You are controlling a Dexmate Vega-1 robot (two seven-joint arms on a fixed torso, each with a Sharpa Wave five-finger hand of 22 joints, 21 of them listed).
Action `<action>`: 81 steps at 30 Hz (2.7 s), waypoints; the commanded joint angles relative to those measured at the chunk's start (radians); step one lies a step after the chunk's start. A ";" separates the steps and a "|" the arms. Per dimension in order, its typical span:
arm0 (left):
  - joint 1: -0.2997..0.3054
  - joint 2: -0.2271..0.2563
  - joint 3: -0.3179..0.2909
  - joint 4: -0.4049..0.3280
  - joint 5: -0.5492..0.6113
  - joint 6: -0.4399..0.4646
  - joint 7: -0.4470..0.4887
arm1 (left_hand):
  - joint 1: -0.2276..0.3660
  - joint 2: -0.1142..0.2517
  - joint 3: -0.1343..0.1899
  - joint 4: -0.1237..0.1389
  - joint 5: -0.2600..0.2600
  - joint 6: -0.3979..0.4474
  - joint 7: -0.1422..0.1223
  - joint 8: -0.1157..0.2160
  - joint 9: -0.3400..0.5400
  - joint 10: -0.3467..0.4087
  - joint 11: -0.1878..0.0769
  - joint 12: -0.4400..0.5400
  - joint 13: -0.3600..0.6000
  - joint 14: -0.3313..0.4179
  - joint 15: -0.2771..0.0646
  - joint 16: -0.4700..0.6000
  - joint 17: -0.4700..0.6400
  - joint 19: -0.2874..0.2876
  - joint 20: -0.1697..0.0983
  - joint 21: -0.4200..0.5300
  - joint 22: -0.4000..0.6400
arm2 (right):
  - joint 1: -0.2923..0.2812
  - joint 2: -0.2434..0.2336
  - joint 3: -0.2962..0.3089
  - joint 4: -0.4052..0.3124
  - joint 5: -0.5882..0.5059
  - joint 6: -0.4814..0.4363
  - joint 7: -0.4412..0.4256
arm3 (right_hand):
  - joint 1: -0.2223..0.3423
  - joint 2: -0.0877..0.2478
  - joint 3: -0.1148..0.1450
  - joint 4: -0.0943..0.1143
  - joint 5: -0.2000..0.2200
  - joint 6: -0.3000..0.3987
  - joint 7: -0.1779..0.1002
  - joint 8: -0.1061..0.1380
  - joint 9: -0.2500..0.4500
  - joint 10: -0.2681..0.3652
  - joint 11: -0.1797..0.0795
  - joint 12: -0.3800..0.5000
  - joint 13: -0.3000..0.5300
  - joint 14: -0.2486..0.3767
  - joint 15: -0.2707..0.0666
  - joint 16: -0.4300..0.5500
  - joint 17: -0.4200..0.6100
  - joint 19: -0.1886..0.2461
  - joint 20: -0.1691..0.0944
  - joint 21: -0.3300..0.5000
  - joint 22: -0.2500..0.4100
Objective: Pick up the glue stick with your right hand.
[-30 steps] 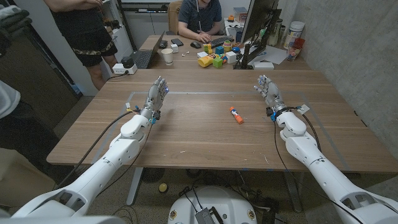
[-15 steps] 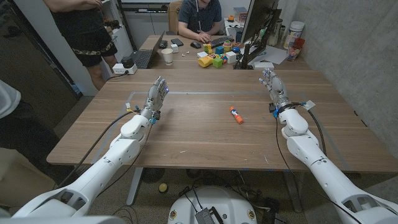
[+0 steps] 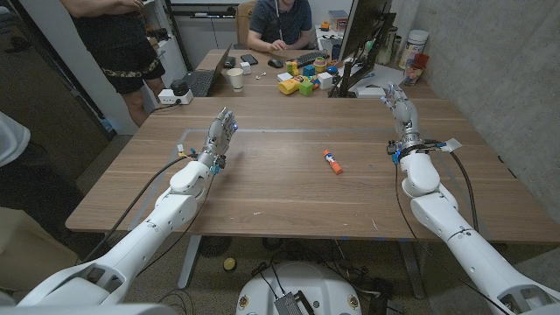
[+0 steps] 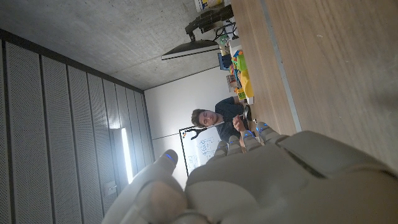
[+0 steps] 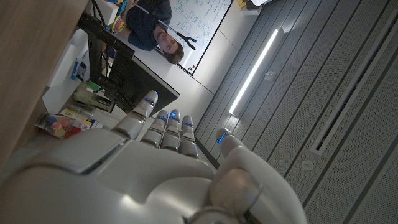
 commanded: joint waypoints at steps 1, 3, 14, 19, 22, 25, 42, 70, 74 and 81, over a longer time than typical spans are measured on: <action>-0.011 -0.006 0.003 0.015 -0.001 -0.001 -0.010 | -0.001 0.127 0.000 0.000 0.004 -0.089 0.004 0.004 0.003 -0.149 0.008 0.003 0.002 -0.214 0.003 0.004 0.001 -0.073 0.004 0.001 0.004 | -0.028 -0.100 -0.052 -0.085 -0.175 -0.002 -0.260 | 0.017 0.032 0.004 -0.004 0.002 0.012 -0.003 0.008 0.002 0.015 0.000 0.005 0.002 0.014 0.001 0.005 0.002 0.012 0.001 0.005 0.005; -0.012 -0.007 0.003 0.016 0.001 -0.001 -0.008 | -0.001 0.127 0.000 0.000 0.004 -0.089 0.004 0.004 0.003 -0.150 0.009 0.003 0.002 -0.214 0.003 0.004 0.001 -0.074 0.005 0.000 0.004 | -0.035 -0.124 -0.063 -0.108 -0.207 -0.023 -0.303 | 0.017 0.032 0.004 -0.004 0.002 0.015 -0.003 0.008 0.002 0.016 0.000 0.005 0.002 0.016 0.000 0.005 0.002 0.013 0.000 0.005 0.005; -0.024 -0.013 0.008 0.030 0.002 0.000 -0.019 | -0.001 0.126 -0.002 0.000 0.004 -0.089 0.005 0.003 0.003 -0.149 0.009 0.002 0.002 -0.214 0.003 0.003 0.001 -0.074 0.005 0.000 0.004 | -0.081 -0.254 -0.124 -0.276 -0.399 -0.262 -0.552 | 0.023 0.031 0.006 -0.008 0.001 0.023 -0.006 0.008 0.002 0.025 -0.002 0.005 0.002 0.024 -0.002 0.005 0.002 0.016 0.000 0.005 0.005; -0.026 -0.016 0.010 0.033 0.003 -0.001 -0.021 | -0.001 0.126 -0.002 -0.001 0.005 -0.088 0.004 0.003 0.003 -0.149 0.009 0.002 0.002 -0.213 0.003 0.003 0.001 -0.074 0.005 0.000 0.004 | -0.092 -0.304 -0.153 -0.340 -0.457 -0.380 -0.635 | 0.026 0.033 0.008 -0.009 0.001 0.028 -0.008 0.009 0.002 0.027 -0.003 0.004 0.002 0.027 -0.002 0.005 0.002 0.018 -0.003 0.005 0.005; -0.026 -0.016 0.010 0.034 0.003 0.001 -0.021 | -0.001 0.126 -0.003 -0.001 0.005 -0.088 0.005 0.003 0.003 -0.148 0.011 0.002 0.002 -0.213 0.006 0.003 0.001 -0.073 0.006 0.000 0.004 | -0.091 -0.331 -0.177 -0.374 -0.491 -0.462 -0.666 | 0.028 0.033 0.008 -0.011 0.001 0.031 -0.009 0.009 0.002 0.028 -0.003 0.004 0.002 0.028 -0.002 0.004 0.001 0.019 -0.005 0.005 0.005; -0.027 -0.016 0.011 0.036 0.002 0.002 -0.025 | -0.001 0.126 -0.003 -0.001 0.005 -0.088 0.005 0.003 0.003 -0.148 0.011 0.002 0.002 -0.213 0.007 0.003 0.001 -0.073 0.006 -0.001 0.004 | -0.085 -0.355 -0.207 -0.405 -0.527 -0.553 -0.687 | 0.030 0.033 0.008 -0.013 0.001 0.033 -0.010 0.009 0.002 0.029 -0.003 0.004 0.002 0.030 -0.002 0.004 0.001 0.020 -0.005 0.005 0.005; -0.022 -0.015 0.008 0.032 0.000 0.000 -0.024 | -0.001 0.125 -0.006 -0.001 0.006 -0.087 0.005 0.003 0.003 -0.148 0.012 0.002 0.002 -0.213 0.005 0.002 0.001 -0.072 0.006 -0.001 0.004 | 0.029 -0.457 -0.453 -0.566 -0.750 -1.148 -0.596 | 0.087 0.041 0.029 -0.056 -0.002 0.050 -0.023 0.003 0.002 0.051 -0.026 0.000 0.002 0.083 -0.021 0.013 0.000 0.074 -0.010 0.018 0.005; -0.018 -0.012 0.008 0.024 -0.002 0.005 -0.021 | -0.001 0.124 -0.011 -0.001 0.007 -0.087 0.006 0.003 0.003 -0.149 0.010 0.001 0.002 -0.214 0.006 0.000 0.001 -0.072 0.006 -0.003 0.003 | 0.165 -0.533 -0.607 -0.670 -0.660 -1.345 -0.341 | 0.079 -0.106 -0.062 -0.122 0.000 0.070 -0.007 -0.002 0.004 0.102 0.007 -0.001 0.007 0.189 0.002 0.016 0.002 0.244 0.059 0.064 0.014; -0.021 -0.014 0.009 0.028 0.000 0.005 -0.021 | -0.001 0.124 -0.012 -0.001 0.007 -0.087 0.005 0.003 0.003 -0.149 0.011 0.001 0.002 -0.214 0.006 0.000 0.001 -0.072 0.007 -0.003 0.003 | 0.181 -0.547 -0.631 -0.679 -0.662 -1.350 -0.310 | 0.085 -0.114 -0.065 -0.130 0.003 0.069 -0.005 -0.003 0.003 0.101 0.000 -0.003 0.007 0.194 0.002 0.015 0.001 0.253 0.060 0.066 0.015; -0.023 -0.015 0.010 0.029 0.000 0.007 -0.022 | -0.001 0.124 -0.013 -0.001 0.007 -0.088 0.005 0.002 0.003 -0.149 0.011 0.001 0.002 -0.215 0.006 -0.001 0.001 -0.072 0.006 -0.004 0.003 | 0.208 -0.565 -0.680 -0.691 -0.676 -1.348 -0.264 | 0.126 -0.137 -0.066 -0.167 0.015 0.082 0.002 0.001 0.003 0.120 -0.002 0.000 0.007 0.217 -0.006 0.015 0.001 0.278 0.054 0.071 0.016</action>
